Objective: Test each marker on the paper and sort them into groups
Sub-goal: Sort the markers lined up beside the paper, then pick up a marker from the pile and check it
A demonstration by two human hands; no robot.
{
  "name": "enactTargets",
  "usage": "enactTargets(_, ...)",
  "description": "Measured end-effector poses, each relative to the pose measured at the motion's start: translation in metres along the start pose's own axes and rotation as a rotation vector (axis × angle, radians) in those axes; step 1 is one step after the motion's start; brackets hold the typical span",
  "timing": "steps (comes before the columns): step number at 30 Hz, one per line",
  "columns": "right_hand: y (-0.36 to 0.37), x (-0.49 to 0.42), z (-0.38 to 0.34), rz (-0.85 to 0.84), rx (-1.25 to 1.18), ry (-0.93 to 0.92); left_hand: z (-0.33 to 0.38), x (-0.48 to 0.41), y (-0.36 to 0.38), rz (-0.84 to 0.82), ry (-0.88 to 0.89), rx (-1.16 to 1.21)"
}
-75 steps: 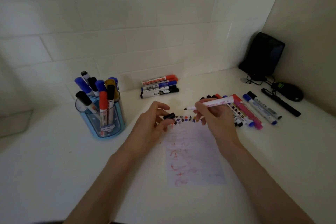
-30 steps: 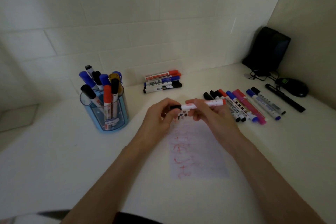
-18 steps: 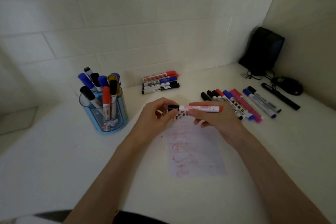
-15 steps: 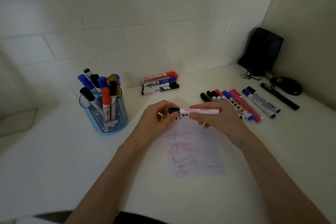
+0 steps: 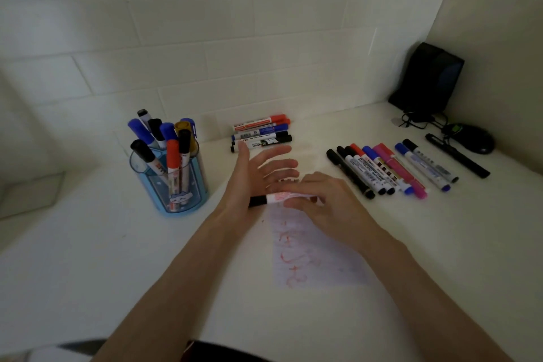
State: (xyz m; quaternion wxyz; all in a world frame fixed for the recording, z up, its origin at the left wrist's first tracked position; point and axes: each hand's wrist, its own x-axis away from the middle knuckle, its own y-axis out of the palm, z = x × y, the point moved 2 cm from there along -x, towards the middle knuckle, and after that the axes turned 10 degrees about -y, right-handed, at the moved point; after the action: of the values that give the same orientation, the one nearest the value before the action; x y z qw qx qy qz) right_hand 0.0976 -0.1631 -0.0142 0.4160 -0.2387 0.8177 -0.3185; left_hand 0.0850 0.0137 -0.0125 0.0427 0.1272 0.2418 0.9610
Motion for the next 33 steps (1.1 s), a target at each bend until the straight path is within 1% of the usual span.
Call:
enactTargets(2, 0.004, 0.001, -0.003, 0.012, 0.022, -0.033, -0.002, 0.0, 0.001, 0.009, -0.007, -0.034)
enactTargets(6, 0.011, 0.0, -0.005, 0.068, 0.121, -0.042, -0.002, -0.004, 0.001, 0.074, 0.04, -0.058)
enactTargets(9, 0.015, -0.001, -0.012, 0.106, 0.14, -0.046, -0.002, -0.007, -0.002, 0.096, 0.057, -0.071)
enactTargets(11, 0.017, -0.001, -0.015, 0.094, 0.105, -0.03, -0.001, -0.006, -0.007, 0.072, 0.053, -0.077)
enactTargets(13, 0.015, -0.002, -0.015, 0.051, 0.021, 0.034, 0.003, -0.007, -0.006, 0.034, 0.057, -0.086)
enactTargets(14, 0.012, -0.003, -0.013, 0.042, -0.007, 0.055, 0.006, -0.008, -0.005, 0.044, 0.075, -0.116)
enactTargets(16, 0.001, -0.006, -0.007, 0.079, 0.05, 0.069, 0.011, -0.011, -0.002, 0.152, 0.162, -0.211)
enactTargets(18, -0.012, -0.004, 0.005, 0.198, 0.196, 0.137, 0.011, -0.009, -0.002, 0.323, 0.304, -0.378)
enactTargets(19, -0.019, -0.001, 0.012, 0.255, 0.288, 0.196, 0.01, -0.006, -0.004, 0.4, 0.399, -0.518)
enactTargets(21, -0.027, 0.008, 0.024, 0.296, 0.447, 0.326, 0.005, 0.0, -0.013, 0.561, 0.548, -0.91)
enactTargets(22, -0.027, 0.011, 0.028, 0.28, 0.503, 0.37, 0.005, 0.0, -0.018, 0.642, 0.569, -1.098)
enactTargets(24, -0.024, 0.014, 0.032, 0.262, 0.568, 0.39, 0.007, -0.004, -0.023, 0.737, 0.527, -1.371)
enactTargets(27, -0.023, 0.013, 0.038, 0.27, 0.573, 0.397, 0.018, -0.016, -0.022, 0.786, 0.417, -1.643)
enactTargets(30, -0.025, 0.014, 0.041, 0.272, 0.562, 0.43, 0.031, -0.028, -0.024, 0.819, 0.322, -1.805)
enactTargets(33, -0.028, 0.016, 0.042, 0.269, 0.566, 0.434, 0.033, -0.034, -0.023, 0.805, 0.244, -1.901)
